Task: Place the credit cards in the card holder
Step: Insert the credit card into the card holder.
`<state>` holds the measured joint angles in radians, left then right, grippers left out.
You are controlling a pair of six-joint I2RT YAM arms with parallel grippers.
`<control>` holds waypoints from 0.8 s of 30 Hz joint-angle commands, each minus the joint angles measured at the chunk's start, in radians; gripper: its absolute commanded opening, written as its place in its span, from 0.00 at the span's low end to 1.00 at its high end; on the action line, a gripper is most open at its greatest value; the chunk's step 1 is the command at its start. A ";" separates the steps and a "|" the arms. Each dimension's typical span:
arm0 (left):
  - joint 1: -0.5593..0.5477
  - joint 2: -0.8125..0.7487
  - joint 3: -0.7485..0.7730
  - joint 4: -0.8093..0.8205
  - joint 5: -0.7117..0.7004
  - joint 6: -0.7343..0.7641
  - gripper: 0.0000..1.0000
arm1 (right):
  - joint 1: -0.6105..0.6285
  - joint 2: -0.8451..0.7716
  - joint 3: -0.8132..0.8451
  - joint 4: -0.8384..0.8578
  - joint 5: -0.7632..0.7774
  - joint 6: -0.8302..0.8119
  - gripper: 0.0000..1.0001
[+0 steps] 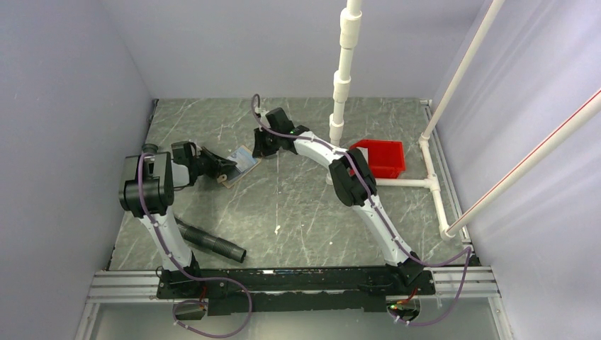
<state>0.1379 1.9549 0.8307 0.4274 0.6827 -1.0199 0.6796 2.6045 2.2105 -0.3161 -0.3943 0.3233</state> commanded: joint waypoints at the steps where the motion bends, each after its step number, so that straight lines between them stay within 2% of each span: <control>1: -0.028 0.035 0.018 -0.033 -0.066 -0.002 0.00 | 0.001 -0.025 -0.042 0.020 -0.050 0.032 0.08; 13: -0.059 0.053 0.072 -0.032 -0.083 -0.028 0.00 | -0.002 -0.040 -0.068 0.053 -0.113 0.069 0.04; 18: -0.060 0.062 0.101 -0.122 -0.067 0.000 0.01 | -0.002 -0.054 -0.051 0.018 -0.088 0.042 0.07; 19: -0.060 0.050 0.110 -0.173 -0.071 0.029 0.05 | -0.002 -0.058 -0.044 0.002 -0.073 0.030 0.08; 22: -0.060 -0.007 0.151 -0.345 -0.093 0.111 0.29 | -0.004 -0.070 -0.032 -0.032 -0.039 0.002 0.11; 24: -0.058 -0.049 0.167 -0.438 -0.102 0.156 0.41 | -0.006 -0.080 -0.039 -0.030 -0.032 -0.002 0.12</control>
<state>0.0971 1.9823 0.9653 0.2607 0.6403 -0.9932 0.6628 2.5904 2.1643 -0.2668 -0.4507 0.3622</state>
